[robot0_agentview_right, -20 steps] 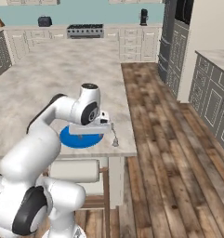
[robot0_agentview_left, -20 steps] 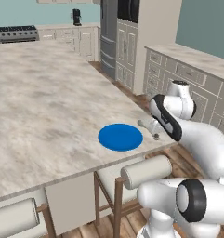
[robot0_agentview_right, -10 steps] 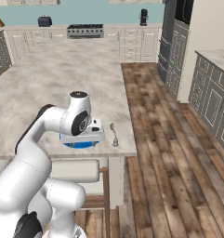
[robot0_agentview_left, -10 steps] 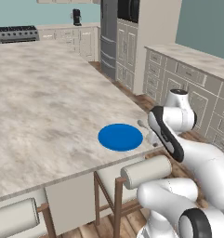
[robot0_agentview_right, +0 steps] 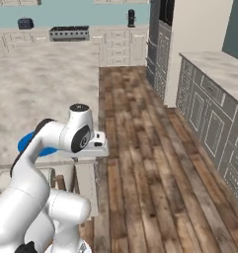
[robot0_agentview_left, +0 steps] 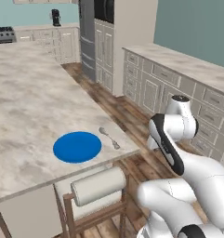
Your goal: Take the fork and place it on the left side of the plate. Then take the spoon and place it on the right side of the plate. Make sure they're directly next to the plate.
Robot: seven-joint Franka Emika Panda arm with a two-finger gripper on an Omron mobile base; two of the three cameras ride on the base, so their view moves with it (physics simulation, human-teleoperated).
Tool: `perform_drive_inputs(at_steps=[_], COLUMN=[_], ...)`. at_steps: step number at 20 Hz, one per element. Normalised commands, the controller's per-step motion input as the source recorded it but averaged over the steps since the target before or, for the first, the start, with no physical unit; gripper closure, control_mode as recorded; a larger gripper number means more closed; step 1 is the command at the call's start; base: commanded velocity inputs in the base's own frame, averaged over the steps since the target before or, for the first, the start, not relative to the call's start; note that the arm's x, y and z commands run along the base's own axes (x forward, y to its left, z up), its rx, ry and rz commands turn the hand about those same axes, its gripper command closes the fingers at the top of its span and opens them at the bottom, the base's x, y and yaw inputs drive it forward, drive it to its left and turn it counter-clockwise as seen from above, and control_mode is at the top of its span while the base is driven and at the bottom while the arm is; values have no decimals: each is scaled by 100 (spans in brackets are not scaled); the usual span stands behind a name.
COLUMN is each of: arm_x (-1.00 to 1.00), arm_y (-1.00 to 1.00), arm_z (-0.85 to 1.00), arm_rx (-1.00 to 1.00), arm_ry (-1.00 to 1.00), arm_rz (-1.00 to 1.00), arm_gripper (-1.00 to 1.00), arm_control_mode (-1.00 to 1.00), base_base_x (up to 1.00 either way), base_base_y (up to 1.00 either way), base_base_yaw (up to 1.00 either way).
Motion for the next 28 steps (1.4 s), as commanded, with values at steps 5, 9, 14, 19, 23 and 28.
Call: perform_drive_inputs(at_steps=[5,9,14,19,23,28], arm_x=[0,0,0,0,0,0], arm_y=[0,0,0,0,0,0], arm_z=[0,0,0,0,0,0], arm_rx=[0,0,0,0,0,0], arm_ry=[0,0,0,0,0,0], arm_rz=[0,0,0,0,0,0], arm_gripper=[-100,-100,-100,-100,-100,-100], arm_control_mode=[100,100,100,100,100,100], base_base_x=[20,48,95,100,100,100], base_base_y=[-100,-93,-55,-18,-14,-23], base_base_yaw=[-1,0,9,15,17,22])
